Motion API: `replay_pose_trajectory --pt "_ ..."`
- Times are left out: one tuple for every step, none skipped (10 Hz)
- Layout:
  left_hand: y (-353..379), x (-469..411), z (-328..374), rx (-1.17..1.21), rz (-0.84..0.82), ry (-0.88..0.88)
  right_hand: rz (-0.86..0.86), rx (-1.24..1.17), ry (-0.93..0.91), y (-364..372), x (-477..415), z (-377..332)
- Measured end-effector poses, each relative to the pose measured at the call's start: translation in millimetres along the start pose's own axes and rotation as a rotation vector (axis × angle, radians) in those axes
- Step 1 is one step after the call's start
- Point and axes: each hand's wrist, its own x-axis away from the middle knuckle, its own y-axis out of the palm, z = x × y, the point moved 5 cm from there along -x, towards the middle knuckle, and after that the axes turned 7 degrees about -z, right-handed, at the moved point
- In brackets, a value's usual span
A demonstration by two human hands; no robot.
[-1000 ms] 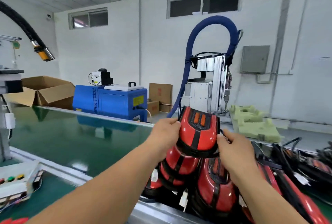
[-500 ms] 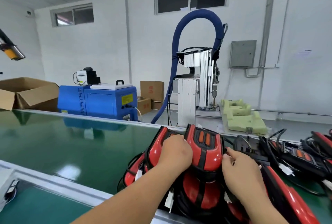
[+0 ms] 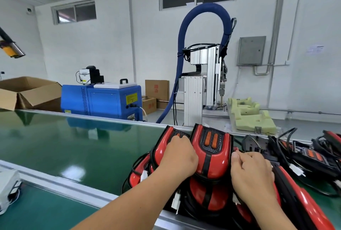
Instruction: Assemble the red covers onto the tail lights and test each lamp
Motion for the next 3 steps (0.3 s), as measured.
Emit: replay_pose_trajectory --pt "1.7 1.2 -1.6 0.02 0.014 0.002 0.073 -0.067 -0.037 0.6 3.1 0.5" --pt "1.1 2.7 -3.1 0.077 0.025 0.002 0.13 -0.102 -0.07 1.0 4.3 0.9" --pt "-5.0 3.1 -6.2 0.079 0.056 -0.024 0.189 -0.135 -0.073 -2.1 5.3 1.5"
